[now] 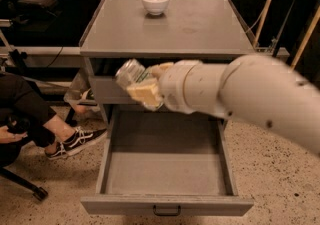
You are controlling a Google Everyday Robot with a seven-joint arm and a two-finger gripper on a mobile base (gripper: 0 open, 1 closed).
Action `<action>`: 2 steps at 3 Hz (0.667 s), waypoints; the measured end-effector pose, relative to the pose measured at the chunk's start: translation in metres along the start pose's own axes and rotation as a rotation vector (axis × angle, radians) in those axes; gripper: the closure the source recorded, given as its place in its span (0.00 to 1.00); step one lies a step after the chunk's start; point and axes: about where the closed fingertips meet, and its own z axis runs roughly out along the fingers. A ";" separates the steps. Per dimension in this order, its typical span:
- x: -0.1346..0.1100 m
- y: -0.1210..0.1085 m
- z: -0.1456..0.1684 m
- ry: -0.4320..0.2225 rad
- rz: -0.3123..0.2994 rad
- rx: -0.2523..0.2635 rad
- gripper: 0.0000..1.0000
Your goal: Place 7up can into middle drawer
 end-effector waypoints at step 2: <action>0.170 -0.004 0.054 0.204 0.105 0.096 1.00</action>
Offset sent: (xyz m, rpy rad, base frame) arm -0.0073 0.0419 -0.4248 -0.2177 0.5920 -0.1847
